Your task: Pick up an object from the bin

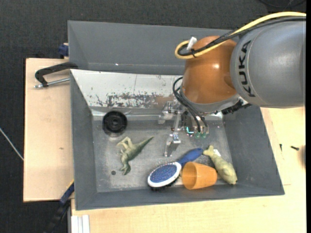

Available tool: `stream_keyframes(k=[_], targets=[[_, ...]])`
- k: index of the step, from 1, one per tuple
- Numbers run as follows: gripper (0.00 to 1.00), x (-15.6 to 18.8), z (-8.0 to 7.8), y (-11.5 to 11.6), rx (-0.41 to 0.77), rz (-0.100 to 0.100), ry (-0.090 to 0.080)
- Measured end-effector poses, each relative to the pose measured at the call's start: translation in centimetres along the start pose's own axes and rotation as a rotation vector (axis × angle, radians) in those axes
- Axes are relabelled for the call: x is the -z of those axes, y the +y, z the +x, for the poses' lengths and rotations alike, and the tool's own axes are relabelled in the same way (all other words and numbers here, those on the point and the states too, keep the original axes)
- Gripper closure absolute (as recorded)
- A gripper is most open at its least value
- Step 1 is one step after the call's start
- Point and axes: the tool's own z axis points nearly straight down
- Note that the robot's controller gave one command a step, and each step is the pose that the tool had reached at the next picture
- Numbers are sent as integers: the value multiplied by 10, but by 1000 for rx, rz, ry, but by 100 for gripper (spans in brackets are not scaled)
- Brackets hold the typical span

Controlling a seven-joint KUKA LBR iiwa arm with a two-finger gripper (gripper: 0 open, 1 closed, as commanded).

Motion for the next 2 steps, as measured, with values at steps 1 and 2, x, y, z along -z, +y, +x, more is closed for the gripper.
stream_keyframes(k=[1,2], targets=[[0,46,-38,-36,181,2,-19],[0,-88,29,-82,88,0,-1]])
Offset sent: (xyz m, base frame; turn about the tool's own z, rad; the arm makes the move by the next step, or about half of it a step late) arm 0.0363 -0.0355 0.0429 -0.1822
